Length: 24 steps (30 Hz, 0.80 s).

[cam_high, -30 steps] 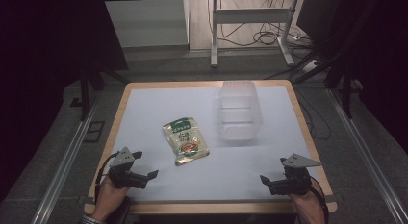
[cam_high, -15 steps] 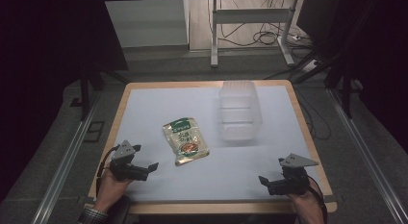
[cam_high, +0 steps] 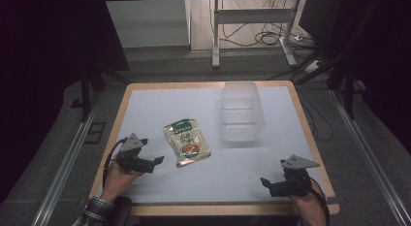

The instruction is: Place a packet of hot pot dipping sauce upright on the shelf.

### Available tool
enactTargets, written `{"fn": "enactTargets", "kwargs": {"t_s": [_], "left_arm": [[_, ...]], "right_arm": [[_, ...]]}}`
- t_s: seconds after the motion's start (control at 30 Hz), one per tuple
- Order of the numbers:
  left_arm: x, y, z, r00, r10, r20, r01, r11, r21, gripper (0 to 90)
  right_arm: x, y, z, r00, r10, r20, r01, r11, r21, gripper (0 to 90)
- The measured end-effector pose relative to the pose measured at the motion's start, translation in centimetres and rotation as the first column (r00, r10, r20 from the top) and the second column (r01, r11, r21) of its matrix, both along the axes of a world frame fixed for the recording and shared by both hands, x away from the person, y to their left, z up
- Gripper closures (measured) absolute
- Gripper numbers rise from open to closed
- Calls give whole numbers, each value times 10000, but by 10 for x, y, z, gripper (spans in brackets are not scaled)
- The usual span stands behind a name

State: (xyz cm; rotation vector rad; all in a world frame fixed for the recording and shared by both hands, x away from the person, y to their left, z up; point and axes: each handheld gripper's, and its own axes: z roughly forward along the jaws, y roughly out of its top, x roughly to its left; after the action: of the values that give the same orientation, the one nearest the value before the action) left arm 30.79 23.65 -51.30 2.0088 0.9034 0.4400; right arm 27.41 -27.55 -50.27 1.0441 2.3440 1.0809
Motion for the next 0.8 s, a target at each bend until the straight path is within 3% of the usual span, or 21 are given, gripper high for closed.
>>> {"fn": "enactTargets", "kwargs": {"t_s": [0.3, 0.6, 0.8], "left_arm": [[16, -4, 4, 9993, -359, -64, 358, 9991, -214, 54], [38, -14, 6, 9982, -600, 34, 600, 9980, 185, 87], [54, -20, 7, 9981, -612, 119, 609, 9979, 221, 119]], "right_arm": [[0, 1, 0, 10000, 20, -18, -20, 10000, -29, 0], [0, 0, 0, 10000, 12, 22, -12, 10000, 28, 0], [0, 0, 0, 10000, 91, -36, -91, 10000, -10, 0]]}}
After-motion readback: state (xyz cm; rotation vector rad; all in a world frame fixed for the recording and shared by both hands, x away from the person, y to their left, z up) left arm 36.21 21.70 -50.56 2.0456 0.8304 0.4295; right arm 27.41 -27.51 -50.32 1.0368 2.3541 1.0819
